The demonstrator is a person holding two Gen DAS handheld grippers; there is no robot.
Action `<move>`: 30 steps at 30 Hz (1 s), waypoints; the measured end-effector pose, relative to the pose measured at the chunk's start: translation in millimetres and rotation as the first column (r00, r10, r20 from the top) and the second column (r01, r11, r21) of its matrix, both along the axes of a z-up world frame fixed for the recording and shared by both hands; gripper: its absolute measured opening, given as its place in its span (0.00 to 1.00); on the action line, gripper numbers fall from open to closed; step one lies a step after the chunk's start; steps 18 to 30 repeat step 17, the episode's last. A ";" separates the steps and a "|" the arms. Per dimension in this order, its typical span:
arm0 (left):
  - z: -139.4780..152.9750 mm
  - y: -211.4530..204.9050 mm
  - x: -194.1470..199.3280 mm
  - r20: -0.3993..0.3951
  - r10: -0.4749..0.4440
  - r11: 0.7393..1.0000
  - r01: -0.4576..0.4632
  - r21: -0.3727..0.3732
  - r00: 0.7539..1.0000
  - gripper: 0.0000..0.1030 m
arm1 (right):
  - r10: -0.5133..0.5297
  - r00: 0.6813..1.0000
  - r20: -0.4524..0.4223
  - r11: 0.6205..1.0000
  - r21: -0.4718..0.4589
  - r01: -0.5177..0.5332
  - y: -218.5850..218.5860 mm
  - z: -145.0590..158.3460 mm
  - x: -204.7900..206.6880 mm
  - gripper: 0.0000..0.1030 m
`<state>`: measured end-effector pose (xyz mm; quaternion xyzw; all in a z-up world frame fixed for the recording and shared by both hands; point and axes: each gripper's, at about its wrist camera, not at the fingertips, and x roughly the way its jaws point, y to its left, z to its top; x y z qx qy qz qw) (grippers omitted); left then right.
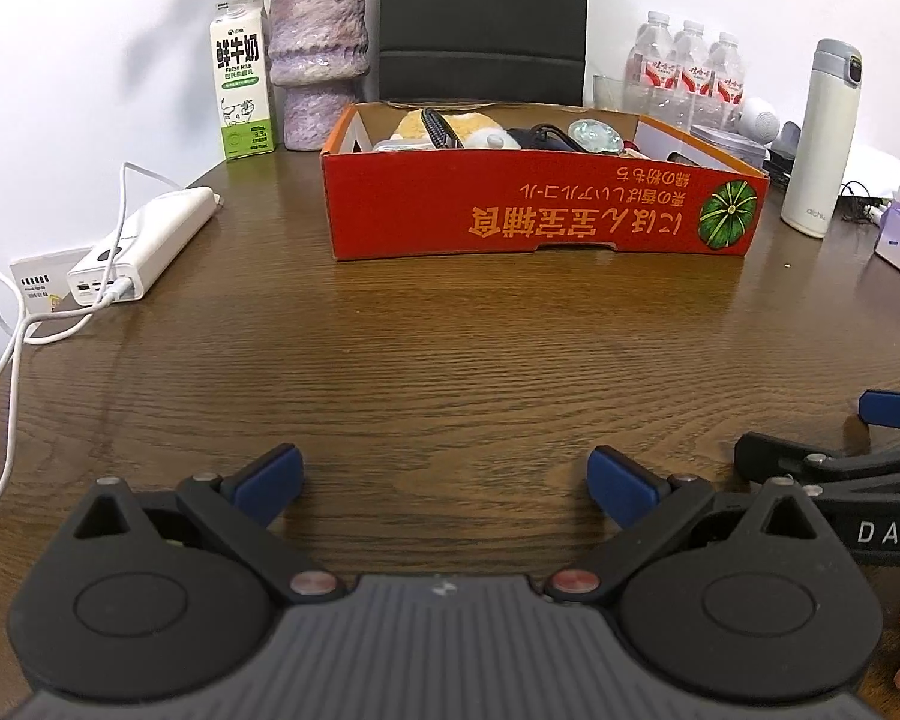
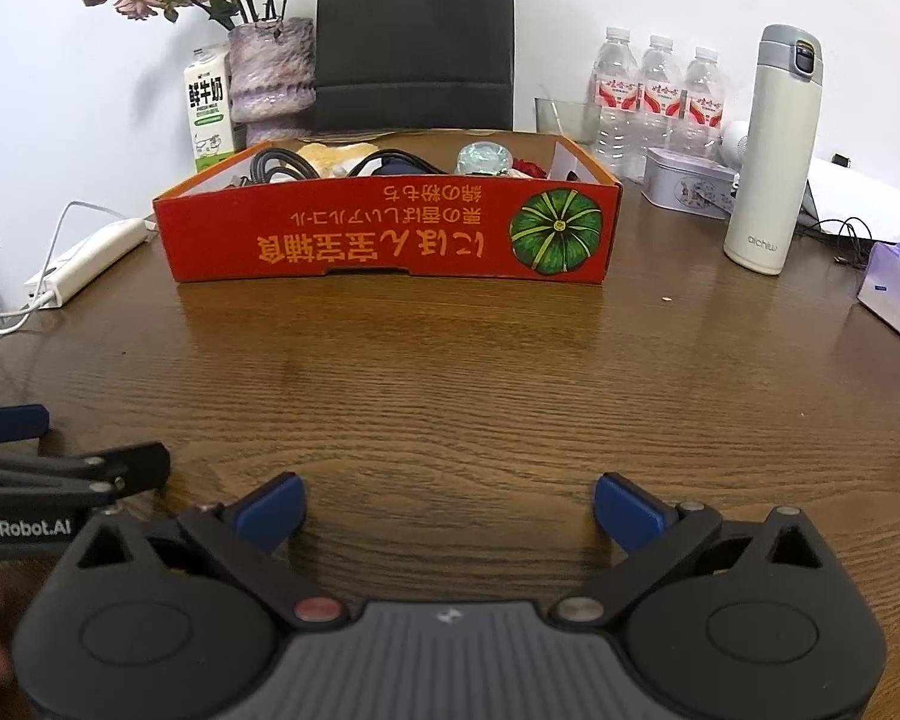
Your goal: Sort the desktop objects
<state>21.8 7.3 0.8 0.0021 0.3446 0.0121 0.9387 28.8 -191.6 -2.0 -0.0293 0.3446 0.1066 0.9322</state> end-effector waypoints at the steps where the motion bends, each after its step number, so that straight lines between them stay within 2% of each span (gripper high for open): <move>1: 0.0 0.0 0.0 0.000 0.001 1.000 -0.001 0.000 1.000 1.00 | -0.002 1.000 0.000 1.000 -0.001 0.002 0.3 0.0 -0.4 1.00; 30: -0.7 -0.3 0.3 0.001 0.003 1.000 -0.003 0.000 1.000 1.00 | 0.001 1.000 0.000 1.000 0.002 -0.001 3.5 0.5 -4.4 1.00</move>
